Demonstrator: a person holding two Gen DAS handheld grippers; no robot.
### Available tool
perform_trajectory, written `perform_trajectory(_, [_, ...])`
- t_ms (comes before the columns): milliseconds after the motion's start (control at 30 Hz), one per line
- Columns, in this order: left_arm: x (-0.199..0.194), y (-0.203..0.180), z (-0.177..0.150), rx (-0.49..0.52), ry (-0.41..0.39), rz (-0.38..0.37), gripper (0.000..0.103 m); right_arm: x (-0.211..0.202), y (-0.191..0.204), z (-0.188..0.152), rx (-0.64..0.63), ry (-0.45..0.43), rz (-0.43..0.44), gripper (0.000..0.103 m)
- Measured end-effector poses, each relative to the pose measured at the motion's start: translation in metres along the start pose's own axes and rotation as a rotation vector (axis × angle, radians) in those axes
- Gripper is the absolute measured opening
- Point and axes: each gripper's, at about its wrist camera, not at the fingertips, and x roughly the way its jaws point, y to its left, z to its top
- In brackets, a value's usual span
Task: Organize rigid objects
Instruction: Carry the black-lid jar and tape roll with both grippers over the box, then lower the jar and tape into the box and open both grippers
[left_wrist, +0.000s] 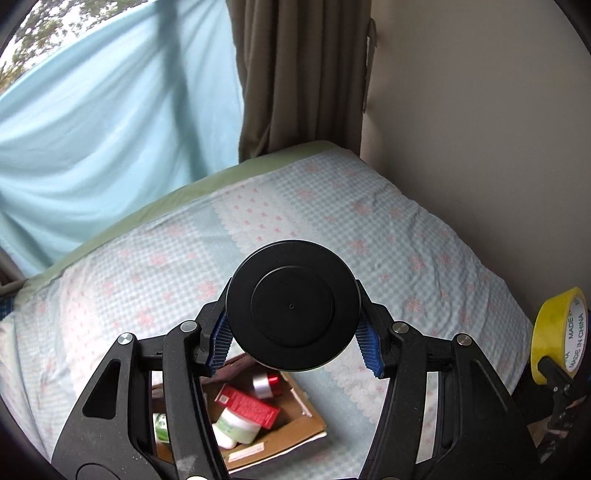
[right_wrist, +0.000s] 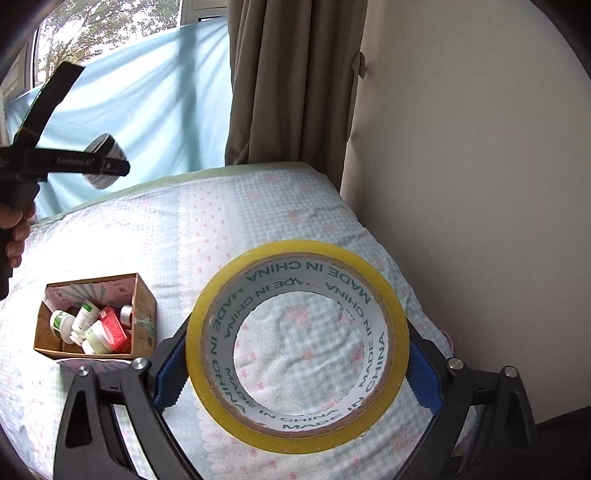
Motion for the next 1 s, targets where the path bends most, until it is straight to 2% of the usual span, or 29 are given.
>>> perform_trajectory(233, [-0.070, 0.080, -0.051, -0.044, 0.003, 0.069, 0.053, -0.033, 0.067, 0.036, 0.000, 0.018, 0.078, 0.096])
perform_trajectory(400, [-0.087, 0.122, -0.097, -0.081, 0.045, 0.126, 0.053, -0.026, 0.124, 0.049, -0.035, 0.056, 0.178, 0.096])
perform_trajectory(600, [-0.080, 0.155, -0.154, -0.210, 0.124, 0.160, 0.053, 0.004, 0.186, 0.054, -0.099, 0.145, 0.315, 0.096])
perform_trajectory(767, [-0.063, 0.169, -0.196, -0.312, 0.196, 0.174, 0.053, 0.044, 0.227, 0.050, -0.151, 0.237, 0.400, 0.096])
perform_trajectory(1000, [-0.016, 0.185, -0.229, -0.397, 0.314, 0.179, 0.053, 0.119, 0.274, 0.036, -0.185, 0.440, 0.477, 0.096])
